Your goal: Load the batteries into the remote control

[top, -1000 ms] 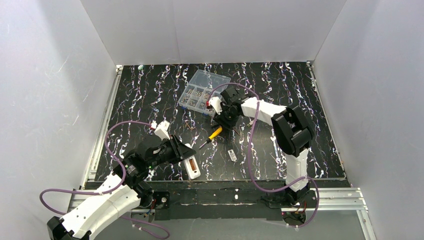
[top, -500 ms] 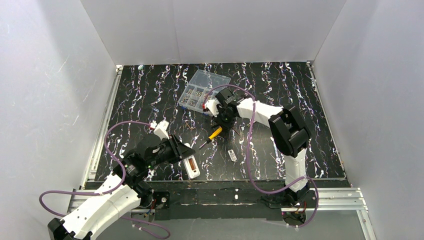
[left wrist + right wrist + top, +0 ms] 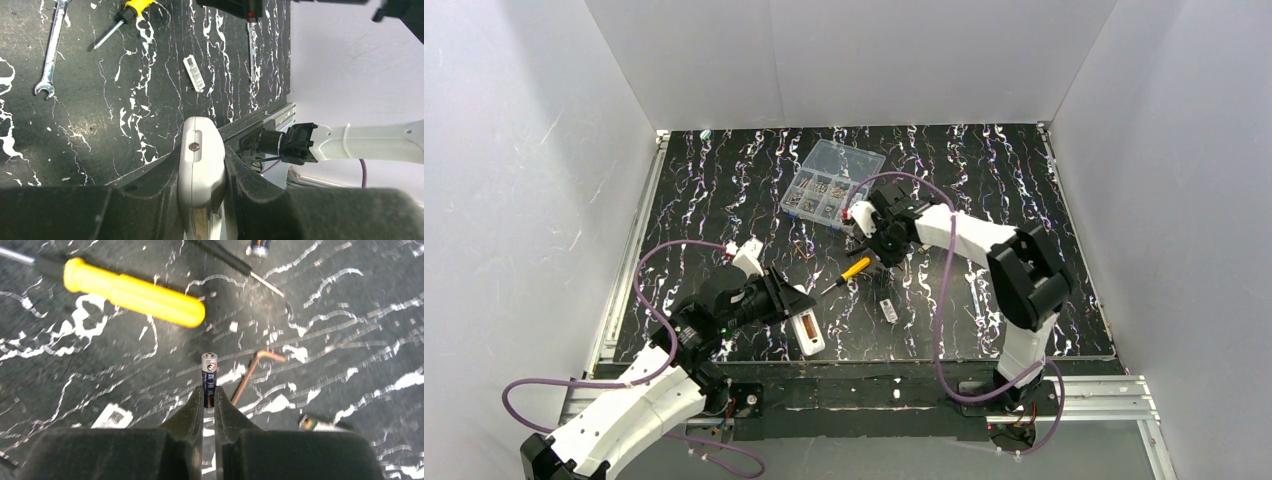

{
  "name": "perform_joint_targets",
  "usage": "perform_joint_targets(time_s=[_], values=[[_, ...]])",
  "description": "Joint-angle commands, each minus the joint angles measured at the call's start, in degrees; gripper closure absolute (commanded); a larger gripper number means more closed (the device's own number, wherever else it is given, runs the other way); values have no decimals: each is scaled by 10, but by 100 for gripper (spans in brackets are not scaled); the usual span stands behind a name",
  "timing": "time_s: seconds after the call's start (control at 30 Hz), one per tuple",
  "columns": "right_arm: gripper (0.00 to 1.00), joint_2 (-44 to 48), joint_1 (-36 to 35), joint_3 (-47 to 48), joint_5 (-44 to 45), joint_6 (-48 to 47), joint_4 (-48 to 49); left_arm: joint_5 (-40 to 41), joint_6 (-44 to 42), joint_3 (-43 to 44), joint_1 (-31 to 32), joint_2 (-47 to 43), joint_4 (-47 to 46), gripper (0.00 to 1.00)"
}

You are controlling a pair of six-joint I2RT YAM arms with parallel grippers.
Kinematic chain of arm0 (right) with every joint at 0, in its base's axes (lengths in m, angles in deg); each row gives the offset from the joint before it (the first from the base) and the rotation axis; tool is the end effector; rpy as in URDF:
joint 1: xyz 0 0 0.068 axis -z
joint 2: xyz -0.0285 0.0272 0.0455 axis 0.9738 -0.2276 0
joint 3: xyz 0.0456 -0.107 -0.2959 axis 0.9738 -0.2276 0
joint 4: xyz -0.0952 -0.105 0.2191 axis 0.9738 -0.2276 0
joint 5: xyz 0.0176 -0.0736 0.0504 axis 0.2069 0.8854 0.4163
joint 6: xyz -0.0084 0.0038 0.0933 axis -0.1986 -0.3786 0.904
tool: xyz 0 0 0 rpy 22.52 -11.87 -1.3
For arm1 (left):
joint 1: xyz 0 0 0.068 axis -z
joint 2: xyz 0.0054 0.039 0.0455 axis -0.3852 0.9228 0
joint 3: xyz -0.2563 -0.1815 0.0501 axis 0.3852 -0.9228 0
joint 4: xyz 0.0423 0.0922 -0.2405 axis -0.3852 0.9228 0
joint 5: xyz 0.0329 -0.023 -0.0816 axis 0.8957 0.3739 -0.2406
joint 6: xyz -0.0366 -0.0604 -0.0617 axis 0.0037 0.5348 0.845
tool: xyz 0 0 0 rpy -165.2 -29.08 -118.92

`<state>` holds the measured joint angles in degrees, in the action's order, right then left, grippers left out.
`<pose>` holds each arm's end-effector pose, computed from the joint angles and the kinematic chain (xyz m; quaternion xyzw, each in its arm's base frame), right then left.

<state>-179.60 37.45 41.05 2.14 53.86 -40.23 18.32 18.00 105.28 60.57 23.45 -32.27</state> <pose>0.3198 0.2704 0.1853 -0.4936 0.8399 0.0702 0.2147 0.1178 -0.1124 0.3487 -0.0301 0.6422 -0.6030 0.4723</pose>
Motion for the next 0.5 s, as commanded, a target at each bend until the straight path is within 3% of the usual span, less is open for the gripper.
perform_joint_targets(time_s=[0.0, 0.13, 0.47], values=[[95, 107, 2, -32, 10, 45, 4, -7, 2, 25, -5, 5, -29, 100], [99, 204, 1, -74, -10, 83, 1, 0, 12, 12, -5, 12, -83, 100], [99, 496, -53, -209, -190, 94, 85, 30, -7, -20, -7, 47, -293, 100]])
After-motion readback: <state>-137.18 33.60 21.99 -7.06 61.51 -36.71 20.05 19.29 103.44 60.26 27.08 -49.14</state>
